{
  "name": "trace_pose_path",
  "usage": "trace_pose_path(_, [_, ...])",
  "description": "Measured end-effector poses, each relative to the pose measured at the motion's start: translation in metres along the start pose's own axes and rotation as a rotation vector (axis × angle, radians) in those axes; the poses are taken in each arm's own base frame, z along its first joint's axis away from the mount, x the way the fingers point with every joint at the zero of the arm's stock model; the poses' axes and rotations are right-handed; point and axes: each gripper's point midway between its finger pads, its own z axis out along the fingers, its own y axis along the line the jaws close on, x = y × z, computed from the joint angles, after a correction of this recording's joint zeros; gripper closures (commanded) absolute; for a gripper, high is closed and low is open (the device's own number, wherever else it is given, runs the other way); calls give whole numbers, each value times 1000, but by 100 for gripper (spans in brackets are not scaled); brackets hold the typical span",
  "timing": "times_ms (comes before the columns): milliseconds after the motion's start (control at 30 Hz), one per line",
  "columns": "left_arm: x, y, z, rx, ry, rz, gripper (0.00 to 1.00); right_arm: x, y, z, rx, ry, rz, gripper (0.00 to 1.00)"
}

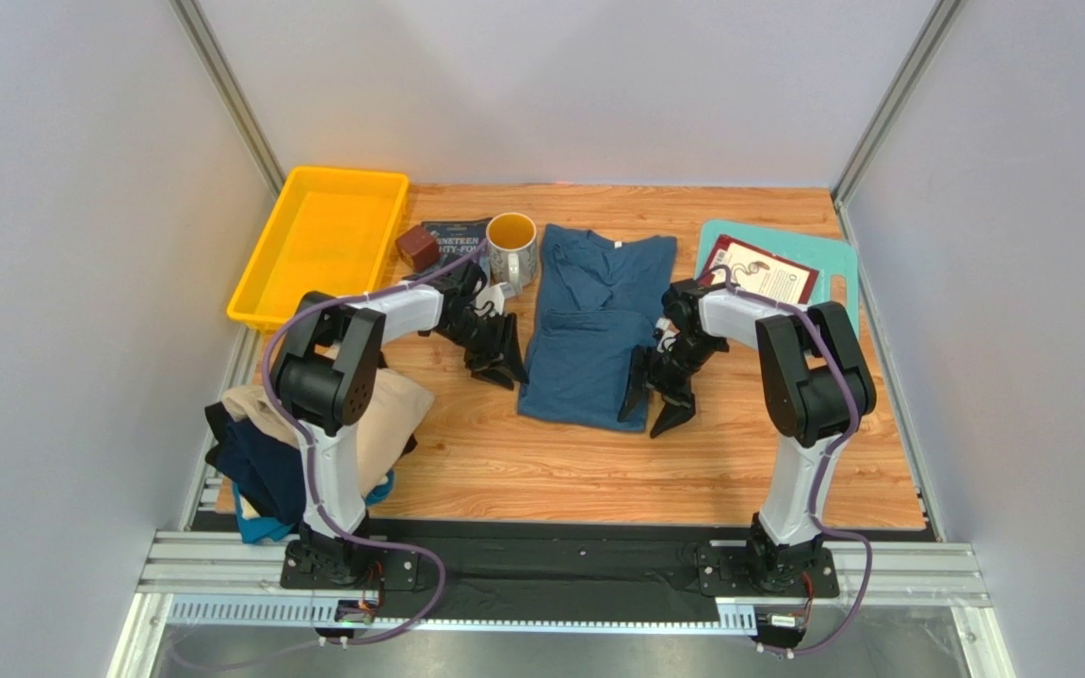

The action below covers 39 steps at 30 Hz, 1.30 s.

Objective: Fold and stack the t-shirts
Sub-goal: Grab one side of the 2/3 rectangular tshirt with both arms

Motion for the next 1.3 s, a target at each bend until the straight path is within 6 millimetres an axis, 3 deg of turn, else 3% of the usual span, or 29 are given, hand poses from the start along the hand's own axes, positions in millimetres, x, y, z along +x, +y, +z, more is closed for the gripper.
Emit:
trace_pose_path(600, [9, -24, 22, 11, 78, 62, 53, -1, 0, 1, 13, 21, 25, 34])
trace_pose_path(667, [10, -25, 23, 11, 82, 64, 57, -1, 0, 1, 13, 22, 27, 38])
trace_pose_path(767, [13, -25, 25, 6, 87, 70, 67, 0, -2, 2, 21, 24, 29, 52])
trace_pose_path(867, [19, -24, 29, -4, 100, 73, 76, 0, -8, 4, 44, 26, 35, 73])
trace_pose_path(900, [21, -24, 30, -6, 106, 72, 78, -1, -9, 5, 48, 28, 32, 87])
trace_pose_path(967, [26, -23, 32, -6, 117, 70, 87, -2, -9, 5, 45, 21, 19, 100])
trace_pose_path(1100, [29, -24, 32, -4, 120, 68, 100, -3, -7, 6, 33, 22, 3, 100])
trace_pose_path(1300, [33, -22, 29, -24, 107, 81, 100, 0, -6, 6, 8, 10, -12, 100])
